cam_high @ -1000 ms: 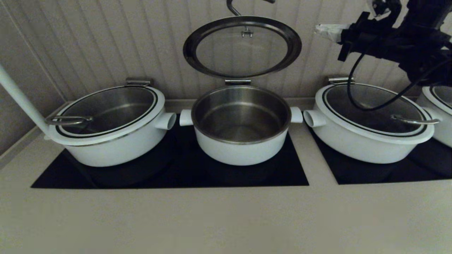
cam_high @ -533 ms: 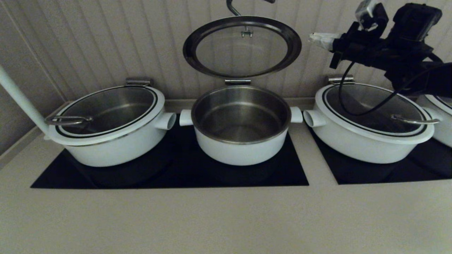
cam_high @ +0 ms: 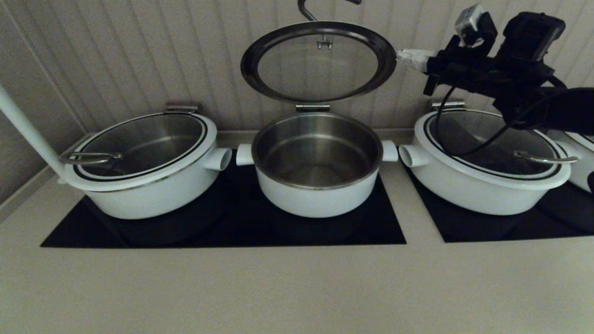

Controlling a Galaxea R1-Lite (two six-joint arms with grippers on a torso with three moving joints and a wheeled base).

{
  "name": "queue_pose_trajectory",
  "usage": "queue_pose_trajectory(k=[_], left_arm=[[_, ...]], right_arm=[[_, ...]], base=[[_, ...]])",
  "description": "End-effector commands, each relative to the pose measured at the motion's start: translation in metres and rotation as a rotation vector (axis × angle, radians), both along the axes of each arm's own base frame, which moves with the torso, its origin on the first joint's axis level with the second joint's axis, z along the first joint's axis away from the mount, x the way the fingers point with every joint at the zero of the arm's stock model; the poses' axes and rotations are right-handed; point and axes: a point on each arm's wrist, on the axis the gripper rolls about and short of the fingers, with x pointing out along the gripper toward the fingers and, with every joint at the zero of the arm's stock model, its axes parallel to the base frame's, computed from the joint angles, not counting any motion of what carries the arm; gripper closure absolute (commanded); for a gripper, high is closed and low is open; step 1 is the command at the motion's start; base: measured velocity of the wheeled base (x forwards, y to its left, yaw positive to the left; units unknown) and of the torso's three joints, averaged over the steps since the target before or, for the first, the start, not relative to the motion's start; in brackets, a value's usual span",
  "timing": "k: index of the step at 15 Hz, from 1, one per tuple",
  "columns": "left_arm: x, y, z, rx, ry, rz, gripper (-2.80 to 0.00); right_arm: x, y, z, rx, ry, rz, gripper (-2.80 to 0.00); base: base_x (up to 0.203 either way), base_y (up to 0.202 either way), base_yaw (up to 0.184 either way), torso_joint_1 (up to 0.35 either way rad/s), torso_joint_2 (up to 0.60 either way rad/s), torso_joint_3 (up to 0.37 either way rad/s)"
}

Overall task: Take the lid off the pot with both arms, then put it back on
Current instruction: Close the pot lid

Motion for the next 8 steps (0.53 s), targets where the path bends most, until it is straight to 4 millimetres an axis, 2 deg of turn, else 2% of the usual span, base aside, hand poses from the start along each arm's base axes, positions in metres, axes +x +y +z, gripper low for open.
queue_pose_trajectory(k=[1, 5, 8], left_arm=[[0.0, 0.0, 0.0, 0.0, 0.001, 0.0, 0.0], [0.0, 0.0, 0.0, 0.0, 0.0, 0.0, 0.0], [0.0001, 0.0, 0.0, 0.0, 0.001, 0.0, 0.0]], right_arm=[[0.0, 0.0075, -0.0013, -0.003, -0.001, 0.021, 0.0], [-0.0004, 0.0116, -0.002, -0.004, 0.004, 0.03, 0.0], [-0.0071, 0.0122, 0.0066, -0.002, -0.006, 0.033, 0.0]], base=[[0.0, 0.0, 0.0, 0.0, 0.0, 0.0], [0.0, 0.0, 0.0, 0.0, 0.0, 0.0], [0.0, 0.0, 0.0, 0.0, 0.0, 0.0]])
